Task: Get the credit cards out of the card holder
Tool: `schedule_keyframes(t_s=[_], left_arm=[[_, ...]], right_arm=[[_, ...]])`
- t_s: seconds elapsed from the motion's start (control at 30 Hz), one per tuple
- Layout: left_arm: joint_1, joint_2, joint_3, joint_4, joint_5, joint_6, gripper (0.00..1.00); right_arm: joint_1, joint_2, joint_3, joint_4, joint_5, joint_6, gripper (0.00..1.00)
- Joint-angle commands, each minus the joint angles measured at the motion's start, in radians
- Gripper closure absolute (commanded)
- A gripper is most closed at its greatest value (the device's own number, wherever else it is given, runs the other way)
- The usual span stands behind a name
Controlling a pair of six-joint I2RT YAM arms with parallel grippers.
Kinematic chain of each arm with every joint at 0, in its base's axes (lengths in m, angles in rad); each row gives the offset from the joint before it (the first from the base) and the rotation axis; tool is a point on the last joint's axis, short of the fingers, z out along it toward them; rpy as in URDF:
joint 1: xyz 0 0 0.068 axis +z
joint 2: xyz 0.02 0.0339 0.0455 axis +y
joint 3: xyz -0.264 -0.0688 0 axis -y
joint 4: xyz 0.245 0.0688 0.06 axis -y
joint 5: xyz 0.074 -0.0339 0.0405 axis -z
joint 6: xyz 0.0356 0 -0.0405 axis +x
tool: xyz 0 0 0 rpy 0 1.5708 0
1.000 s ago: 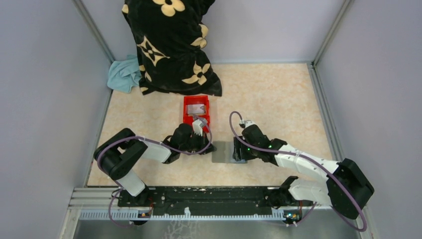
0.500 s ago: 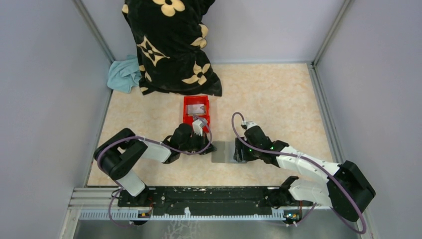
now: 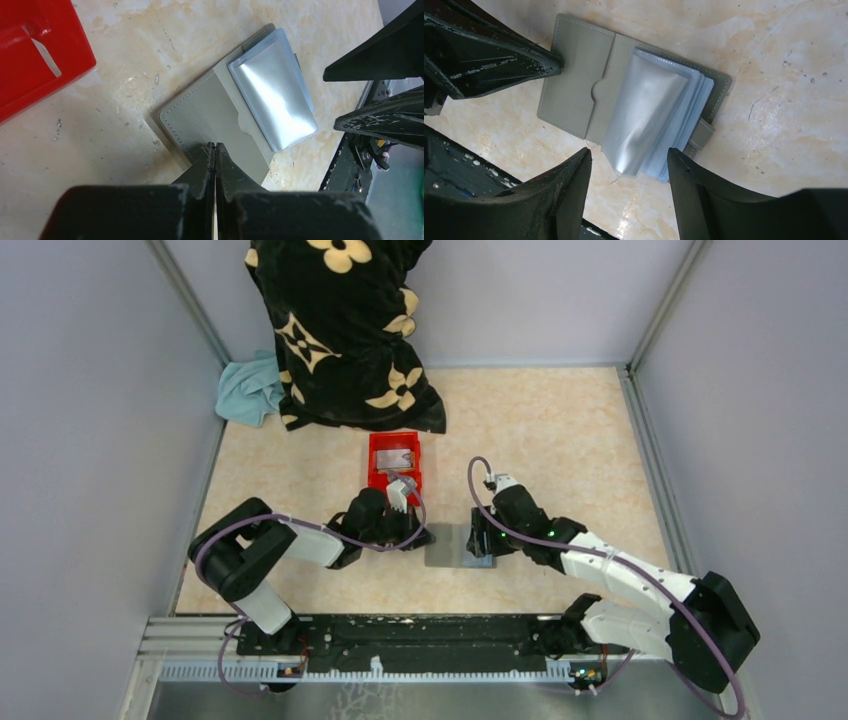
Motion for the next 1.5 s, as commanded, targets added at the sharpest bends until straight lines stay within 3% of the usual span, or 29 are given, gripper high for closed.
schedule_keyframes(t_s=[0.0,0.57,1.0,1.47], left_arm=[[-0.007,-0.027,-0.009,0.036,0.007,-0.015,1.00],[-0.016,-0.047,-0.058,0.048,0.004,-0.029,1.00],[-0.020,-0.023,-0.058,0.066,0.010,-0.026,1.00],[-0.024,-0.029,-0.136,0.104,0.007,-0.036,1.00]], right_arm=[[-0.006,0.059,0.050,0.058,-0.027,-0.025,0.42],[-0.006,0.156,-0.058,0.217,-0.063,0.004,0.42],[-0.006,0.143,-0.068,0.376,-0.243,0.062,0.42],[-0.006,0.239,-0.050,0.511,-0.266,0.086,0.42]])
